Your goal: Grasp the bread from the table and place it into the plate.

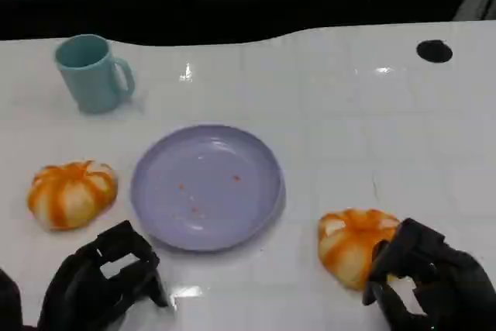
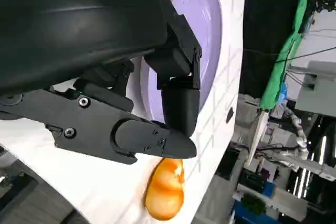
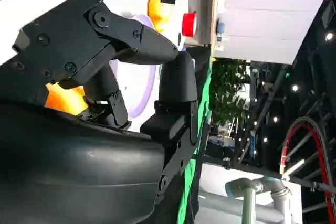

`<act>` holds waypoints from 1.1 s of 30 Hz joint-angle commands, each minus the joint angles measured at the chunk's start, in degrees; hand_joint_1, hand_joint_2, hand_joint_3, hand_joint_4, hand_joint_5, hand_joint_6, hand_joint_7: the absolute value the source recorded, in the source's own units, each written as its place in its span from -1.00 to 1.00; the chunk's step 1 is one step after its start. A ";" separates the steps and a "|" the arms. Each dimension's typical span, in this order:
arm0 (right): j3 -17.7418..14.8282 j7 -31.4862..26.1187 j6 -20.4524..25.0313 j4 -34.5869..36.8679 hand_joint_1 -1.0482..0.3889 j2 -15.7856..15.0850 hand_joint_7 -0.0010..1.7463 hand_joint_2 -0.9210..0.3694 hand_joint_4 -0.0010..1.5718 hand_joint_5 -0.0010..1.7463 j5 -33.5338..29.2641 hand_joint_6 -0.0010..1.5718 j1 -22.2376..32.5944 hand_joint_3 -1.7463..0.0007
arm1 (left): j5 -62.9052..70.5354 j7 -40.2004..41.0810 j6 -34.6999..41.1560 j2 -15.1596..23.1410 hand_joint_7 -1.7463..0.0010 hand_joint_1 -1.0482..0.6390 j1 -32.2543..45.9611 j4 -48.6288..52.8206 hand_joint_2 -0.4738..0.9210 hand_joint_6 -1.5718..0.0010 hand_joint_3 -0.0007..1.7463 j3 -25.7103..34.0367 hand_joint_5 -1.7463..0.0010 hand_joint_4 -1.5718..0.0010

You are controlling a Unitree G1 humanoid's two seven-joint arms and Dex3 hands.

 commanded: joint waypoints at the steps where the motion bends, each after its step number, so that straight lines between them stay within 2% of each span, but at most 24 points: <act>1: -0.64 -0.42 -0.01 0.08 -0.02 -0.14 0.75 -0.35 -0.09 1.00 0.46 -0.19 0.01 -0.20 | 0.31 0.10 0.36 0.87 -0.62 -0.35 0.15 1.32 1.00 0.11 -0.80 0.36 -0.94 0.02; 21: -0.90 0.79 -1.82 1.03 -0.05 -0.18 0.74 -0.36 -0.09 1.00 1.21 -0.20 -1.00 -0.21 | 0.52 0.33 0.03 1.01 -0.63 -0.36 -0.60 2.48 1.00 0.12 -0.79 0.39 -0.94 0.02; 24: -0.99 1.11 -3.31 1.13 -0.05 -0.25 0.61 -0.45 -0.13 0.99 1.38 -0.17 -1.45 -0.07 | 0.47 0.58 0.26 0.83 -0.63 -0.36 -0.48 2.05 1.00 0.11 -0.80 0.31 -0.94 0.02; 27: -1.11 0.98 -4.30 0.70 -0.09 -0.66 0.48 -0.56 -0.14 0.88 0.82 -0.14 -1.70 0.13 | 0.70 0.82 0.07 0.80 -0.63 -0.36 -0.39 1.89 1.00 0.11 -0.80 0.20 -0.94 0.02; 30: -1.35 0.89 -6.46 0.92 -0.13 -1.43 0.34 -0.77 -0.18 0.69 -0.37 -0.18 -2.33 0.42 | 0.71 1.05 0.35 0.77 -0.63 -0.36 -0.30 1.63 1.00 0.10 -0.80 0.15 -0.94 0.01; 31: -1.40 0.79 -7.05 0.98 -0.16 -1.60 0.26 -0.90 -0.20 0.58 -0.72 -0.21 -2.51 0.59 | 0.67 1.03 0.42 0.76 -0.63 -0.36 -0.29 1.60 1.00 0.10 -0.80 0.15 -0.94 0.01; 33: -1.70 0.32 -8.32 0.85 -0.18 -2.32 0.21 -0.97 -0.21 0.52 -2.29 -0.23 -2.95 0.69 | 0.73 0.91 0.13 0.77 -0.63 -0.36 -0.34 1.75 1.00 0.10 -0.80 0.12 -0.94 0.01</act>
